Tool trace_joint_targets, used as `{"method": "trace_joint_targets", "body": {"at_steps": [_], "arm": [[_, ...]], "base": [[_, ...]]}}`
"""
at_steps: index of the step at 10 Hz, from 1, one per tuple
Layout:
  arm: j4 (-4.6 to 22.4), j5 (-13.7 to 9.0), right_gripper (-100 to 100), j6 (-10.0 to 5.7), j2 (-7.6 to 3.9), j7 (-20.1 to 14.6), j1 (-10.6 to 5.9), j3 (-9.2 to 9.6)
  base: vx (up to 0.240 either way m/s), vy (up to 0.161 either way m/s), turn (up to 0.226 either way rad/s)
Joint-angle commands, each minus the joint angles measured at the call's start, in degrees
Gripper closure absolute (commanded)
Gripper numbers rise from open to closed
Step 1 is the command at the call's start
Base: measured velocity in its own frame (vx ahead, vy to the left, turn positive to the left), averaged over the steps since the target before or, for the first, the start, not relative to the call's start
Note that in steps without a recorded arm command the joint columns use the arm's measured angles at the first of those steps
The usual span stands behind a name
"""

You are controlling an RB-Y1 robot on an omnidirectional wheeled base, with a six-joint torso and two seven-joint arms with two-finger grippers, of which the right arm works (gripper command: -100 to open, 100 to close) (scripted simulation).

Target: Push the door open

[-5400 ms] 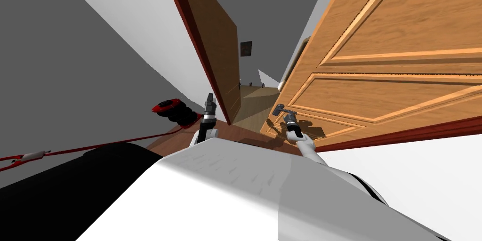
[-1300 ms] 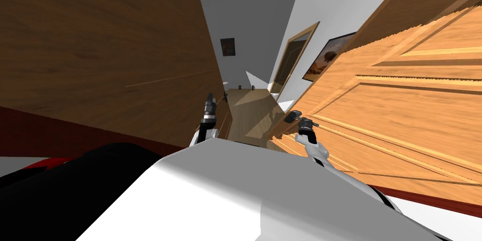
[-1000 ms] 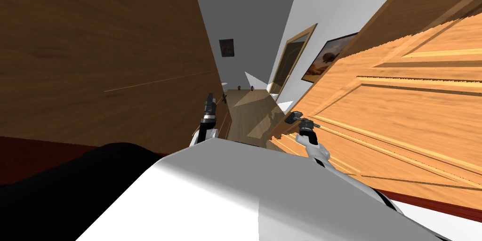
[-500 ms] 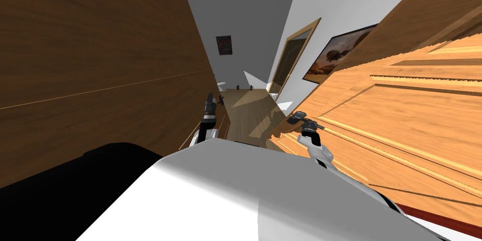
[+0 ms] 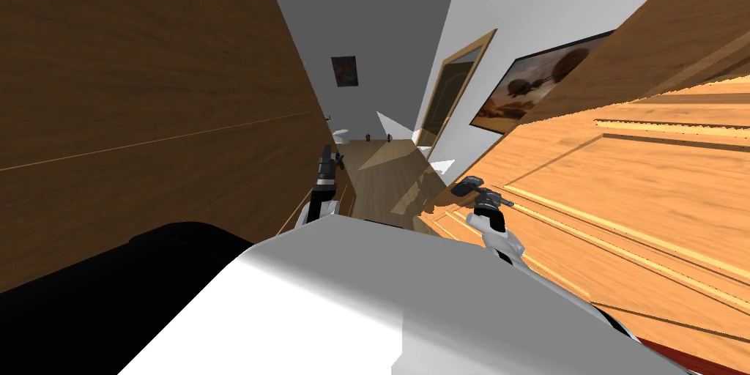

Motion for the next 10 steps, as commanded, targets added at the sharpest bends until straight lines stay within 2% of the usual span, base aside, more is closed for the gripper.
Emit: {"method": "trace_joint_targets", "body": {"at_steps": [1, 3, 4, 10], "arm": [[1.5, -0.3, 100, -0.57, -0.8, 0.4, -0.58, -0.96], [1.6, -0.4, 100, -0.6, -0.93, 0.7, -0.45, -1.64], [0.8, -0.4, 100, 0.01, -0.63, 0.7, 0.12, -1.57], [1.3, -1.4, 100, -0.18, -1.4, 2.0, 0.97, -5.29]], "base": [[0.214, 0.033, -0.069], [0.194, 0.029, -0.05], [0.081, -0.006, -0.035], [0.177, -0.016, -0.051]]}}
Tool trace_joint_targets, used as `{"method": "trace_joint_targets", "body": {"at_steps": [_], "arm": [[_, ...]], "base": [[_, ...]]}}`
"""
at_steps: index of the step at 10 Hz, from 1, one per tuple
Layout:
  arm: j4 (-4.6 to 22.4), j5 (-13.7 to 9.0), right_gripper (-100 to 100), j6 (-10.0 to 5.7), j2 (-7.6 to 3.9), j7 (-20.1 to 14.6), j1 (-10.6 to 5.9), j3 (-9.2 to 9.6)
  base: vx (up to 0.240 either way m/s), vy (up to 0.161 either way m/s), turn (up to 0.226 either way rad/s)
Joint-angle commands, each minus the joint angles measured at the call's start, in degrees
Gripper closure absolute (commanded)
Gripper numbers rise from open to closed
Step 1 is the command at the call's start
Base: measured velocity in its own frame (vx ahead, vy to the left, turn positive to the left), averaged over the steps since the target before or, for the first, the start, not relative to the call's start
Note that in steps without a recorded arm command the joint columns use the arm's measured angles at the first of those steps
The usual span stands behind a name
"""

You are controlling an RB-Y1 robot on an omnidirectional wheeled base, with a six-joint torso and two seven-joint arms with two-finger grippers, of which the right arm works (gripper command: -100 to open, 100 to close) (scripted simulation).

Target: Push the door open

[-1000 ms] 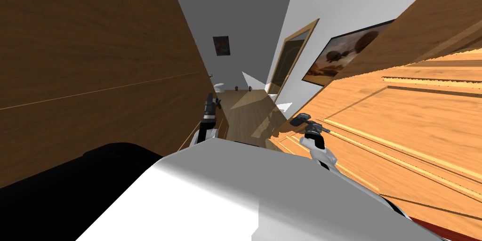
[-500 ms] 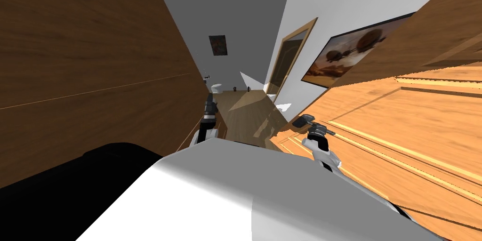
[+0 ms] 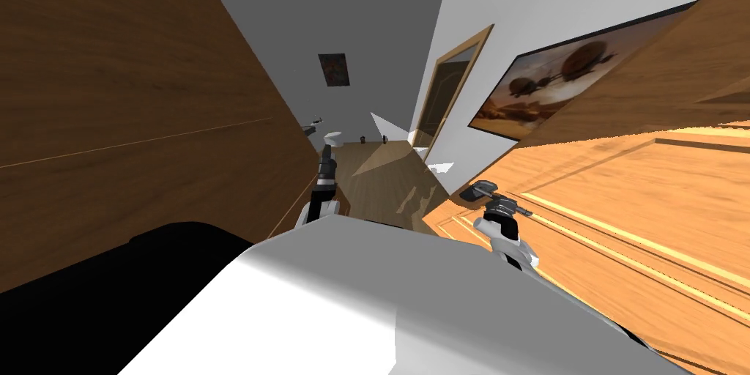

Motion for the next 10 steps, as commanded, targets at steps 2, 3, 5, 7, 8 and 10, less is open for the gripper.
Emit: {"method": "trace_joint_targets", "body": {"at_steps": [2, 3, 5, 7, 8, 10], "arm": [[0.8, -0.3, 100, -0.45, -0.45, 0.4, -0.1, -1.02], [1.0, -0.5, 100, -0.52, -0.62, 0.8, 0.11, -1.99], [1.2, -0.8, 100, -0.61, -0.83, 1.3, 0.37, -3.15], [1.4, -1.1, 100, -0.69, -1.01, 1.7, 0.6, -4.19], [1.2, -1.0, 100, -0.39, -0.71, 1.7, 0.8, -4.07], [1.3, -1.4, 100, -0.57, -1.11, 2.2, 1.14, -5.6]], "base": [[0.167, -0.023, -0.049], [0.17, -0.014, -0.039], [0.208, -0.001, -0.068], [0.198, -0.014, -0.058], [0.08, -0.003, -0.042], [0.179, -0.02, -0.053]]}}
